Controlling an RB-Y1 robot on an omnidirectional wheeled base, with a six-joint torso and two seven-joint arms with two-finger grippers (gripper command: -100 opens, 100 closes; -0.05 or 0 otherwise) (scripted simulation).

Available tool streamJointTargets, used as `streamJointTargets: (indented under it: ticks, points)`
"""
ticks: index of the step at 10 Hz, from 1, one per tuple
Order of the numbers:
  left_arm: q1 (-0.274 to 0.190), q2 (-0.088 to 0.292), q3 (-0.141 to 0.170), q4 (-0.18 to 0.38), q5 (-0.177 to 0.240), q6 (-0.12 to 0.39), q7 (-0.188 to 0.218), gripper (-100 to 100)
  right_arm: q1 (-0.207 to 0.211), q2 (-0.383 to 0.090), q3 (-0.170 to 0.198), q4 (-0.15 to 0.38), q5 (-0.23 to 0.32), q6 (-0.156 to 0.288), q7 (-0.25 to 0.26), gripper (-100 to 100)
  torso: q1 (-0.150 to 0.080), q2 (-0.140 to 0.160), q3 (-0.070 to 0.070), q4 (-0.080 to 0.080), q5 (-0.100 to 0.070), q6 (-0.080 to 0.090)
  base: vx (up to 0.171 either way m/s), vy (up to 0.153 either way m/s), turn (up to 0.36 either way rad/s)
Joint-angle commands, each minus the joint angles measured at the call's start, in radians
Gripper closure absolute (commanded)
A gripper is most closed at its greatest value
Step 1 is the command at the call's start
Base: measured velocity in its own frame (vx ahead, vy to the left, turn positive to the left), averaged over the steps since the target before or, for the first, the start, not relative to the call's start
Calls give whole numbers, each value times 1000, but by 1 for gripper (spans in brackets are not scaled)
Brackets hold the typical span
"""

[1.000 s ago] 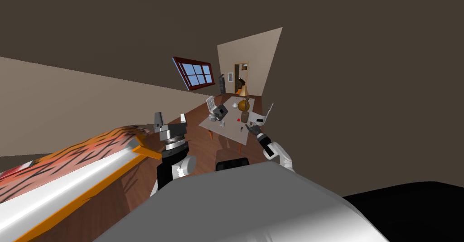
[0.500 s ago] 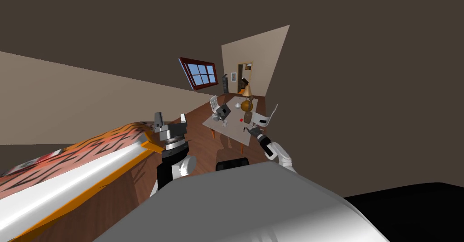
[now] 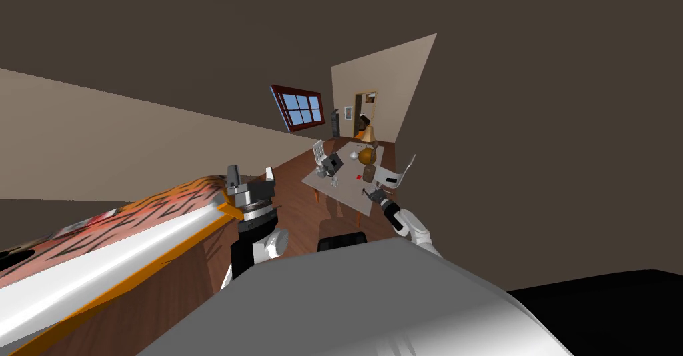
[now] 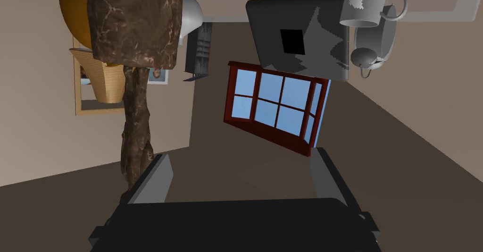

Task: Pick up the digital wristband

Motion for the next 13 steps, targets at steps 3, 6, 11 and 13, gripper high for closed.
streamJointTargets:
  ticks: [3,6,11,13]
  points:
    - [0,0,0,0,0,0,0,0,-11,-20,11,77,104,31,29,-100,-1,0,0,0,0,1,16,24,108]
    - [0,0,0,0,0,0,0,0,-19,-33,17,130,193,50,46,-100,-1,1,0,0,0,1,13,23,114]
    - [0,0,0,0,0,0,0,0,-26,-46,24,200,320,68,62,-100,0,0,0,0,0,1,18,20,77]
    - [0,0,0,0,0,0,0,0,-32,-59,31,257,398,87,78,-100,0,0,0,0,0,0,20,24,151]
